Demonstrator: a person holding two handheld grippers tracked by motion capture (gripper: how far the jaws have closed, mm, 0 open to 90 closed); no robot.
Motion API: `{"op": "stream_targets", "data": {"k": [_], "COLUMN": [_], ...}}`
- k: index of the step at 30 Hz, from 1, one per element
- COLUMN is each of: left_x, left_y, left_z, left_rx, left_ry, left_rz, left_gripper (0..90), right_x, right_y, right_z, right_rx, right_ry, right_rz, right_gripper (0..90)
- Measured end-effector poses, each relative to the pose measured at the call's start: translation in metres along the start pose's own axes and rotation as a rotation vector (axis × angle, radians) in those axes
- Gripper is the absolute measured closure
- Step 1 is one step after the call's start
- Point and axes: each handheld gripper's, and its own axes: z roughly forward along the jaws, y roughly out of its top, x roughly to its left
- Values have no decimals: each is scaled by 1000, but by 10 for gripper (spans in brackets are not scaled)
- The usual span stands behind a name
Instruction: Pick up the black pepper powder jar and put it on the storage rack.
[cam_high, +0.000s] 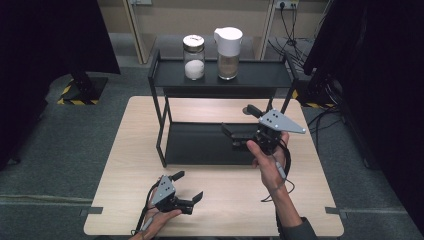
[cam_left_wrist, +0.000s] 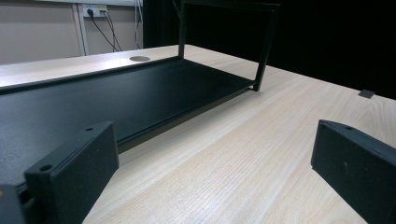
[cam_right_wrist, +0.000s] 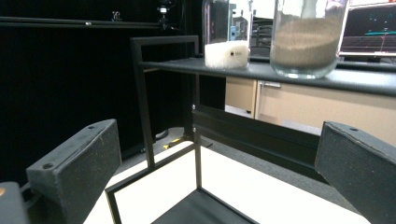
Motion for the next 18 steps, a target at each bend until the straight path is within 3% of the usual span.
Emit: {"op": "stream_targets", "data": {"k": [18], "left_x": [1], "left_y": [-1], "left_z": [0], "left_rx": [-3], "left_ry": [2], "left_rz": [-5], "left_gripper": [2], "right_x": [1], "right_y": [-52], "right_z": [-13], "right_rx": [17], "right_ry": [19], "right_rz": [49], "right_gripper": [9]}}
